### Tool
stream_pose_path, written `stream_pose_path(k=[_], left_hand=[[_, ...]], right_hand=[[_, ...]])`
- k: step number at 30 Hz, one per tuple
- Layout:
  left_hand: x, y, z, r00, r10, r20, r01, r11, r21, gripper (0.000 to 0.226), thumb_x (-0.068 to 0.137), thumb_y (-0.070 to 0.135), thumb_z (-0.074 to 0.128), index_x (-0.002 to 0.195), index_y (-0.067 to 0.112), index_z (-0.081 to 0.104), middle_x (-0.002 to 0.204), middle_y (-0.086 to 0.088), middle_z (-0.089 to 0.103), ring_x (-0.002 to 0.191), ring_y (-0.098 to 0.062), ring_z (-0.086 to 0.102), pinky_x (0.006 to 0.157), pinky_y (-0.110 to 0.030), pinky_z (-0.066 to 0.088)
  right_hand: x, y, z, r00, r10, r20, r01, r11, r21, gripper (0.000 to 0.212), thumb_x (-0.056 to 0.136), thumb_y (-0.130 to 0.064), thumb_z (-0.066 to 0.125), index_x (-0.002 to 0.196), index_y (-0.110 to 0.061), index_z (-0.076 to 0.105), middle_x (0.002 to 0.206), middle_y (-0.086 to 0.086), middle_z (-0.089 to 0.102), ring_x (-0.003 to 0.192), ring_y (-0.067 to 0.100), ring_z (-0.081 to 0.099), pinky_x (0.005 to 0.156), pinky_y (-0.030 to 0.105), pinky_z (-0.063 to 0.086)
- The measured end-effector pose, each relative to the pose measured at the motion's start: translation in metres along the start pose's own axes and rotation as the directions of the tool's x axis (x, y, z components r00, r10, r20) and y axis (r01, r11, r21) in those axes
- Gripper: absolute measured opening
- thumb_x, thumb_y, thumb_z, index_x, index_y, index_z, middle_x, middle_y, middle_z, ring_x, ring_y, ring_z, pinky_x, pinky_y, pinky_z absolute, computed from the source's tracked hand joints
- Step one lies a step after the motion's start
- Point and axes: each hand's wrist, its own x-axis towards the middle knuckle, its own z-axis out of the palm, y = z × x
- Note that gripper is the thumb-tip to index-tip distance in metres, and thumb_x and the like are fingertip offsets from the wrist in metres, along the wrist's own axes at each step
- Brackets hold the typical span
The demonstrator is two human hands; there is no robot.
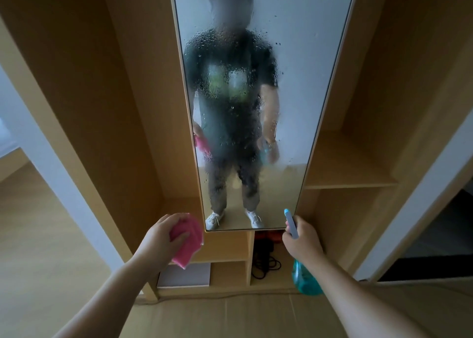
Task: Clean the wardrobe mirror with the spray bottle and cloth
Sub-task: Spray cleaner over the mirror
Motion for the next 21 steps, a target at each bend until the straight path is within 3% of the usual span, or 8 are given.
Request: stream_pose_path(k=[2,5,7,10,15,21], left_hand=[[-0.004,-0.001,-0.002,1.0,0.004,-0.005,-0.004,1.0,0.009,0.036,0.09,0.018,0.063,0.123,0.028,0.056,0.107,0.011,0.056,0.096,-0.01,0.055,0.074,-0.023,0.052],[-0.011,-0.003,-0.005,1.0,-0.001,-0.013,0.002,1.0,0.029,0.035,0.091,0.018,0.062,0.124,0.028,0.056,0.108,0.009,0.056,0.097,-0.011,0.054,0.075,-0.022,0.05],[-0.016,-0.004,-0.006,1.0,-0.007,-0.009,0.008,0.999,0.038,0.034,0.091,0.018,0.061,0.123,0.029,0.056,0.109,0.01,0.055,0.098,-0.01,0.054,0.075,-0.02,0.049],[-0.024,-0.008,-0.009,1.0,-0.023,0.004,0.023,0.998,0.05,0.032,0.092,0.018,0.06,0.122,0.03,0.057,0.109,0.011,0.055,0.098,-0.01,0.055,0.075,-0.017,0.047],[-0.037,-0.022,-0.014,0.996,-0.086,0.033,0.083,0.993,0.084,0.035,0.091,0.019,0.061,0.124,0.03,0.057,0.111,0.011,0.054,0.099,-0.011,0.055,0.082,-0.024,0.051],[-0.031,-0.038,-0.009,0.993,-0.08,0.082,0.071,0.992,0.104,0.03,0.092,0.021,0.059,0.119,0.033,0.058,0.108,0.014,0.052,0.094,-0.005,0.053,0.077,-0.017,0.043]], right_hand=[[-0.004,-0.004,0.008,0.997,-0.043,0.056,0.044,0.999,-0.006,0.017,0.086,-0.018,0.058,0.103,-0.015,0.055,0.088,0.0,0.057,0.081,0.016,0.059,0.078,0.037,0.054],[-0.012,-0.016,0.026,0.986,-0.112,0.125,0.117,0.993,-0.034,0.017,0.091,-0.016,0.056,0.104,-0.023,0.046,0.085,-0.007,0.051,0.077,0.008,0.052,0.061,0.017,0.043],[-0.015,-0.023,0.04,0.977,-0.148,0.151,0.151,0.988,-0.013,0.02,0.091,-0.014,0.055,0.102,-0.026,0.042,0.083,-0.009,0.047,0.075,0.007,0.049,0.054,0.011,0.032],[-0.016,-0.031,0.065,0.969,-0.162,0.186,0.163,0.986,0.01,0.016,0.089,-0.013,0.055,0.101,-0.021,0.048,0.087,-0.004,0.052,0.079,0.012,0.053,0.057,0.012,0.032],[-0.02,-0.041,0.109,0.954,-0.143,0.263,0.141,0.99,0.026,0.019,0.089,-0.014,0.056,0.105,-0.022,0.048,0.096,0.0,0.056,0.087,0.015,0.056,0.073,0.026,0.044],[-0.016,-0.037,0.144,0.95,-0.082,0.302,0.087,0.996,-0.006,0.022,0.085,-0.018,0.054,0.107,-0.018,0.053,0.092,-0.001,0.057,0.082,0.015,0.06,0.076,0.038,0.055]])
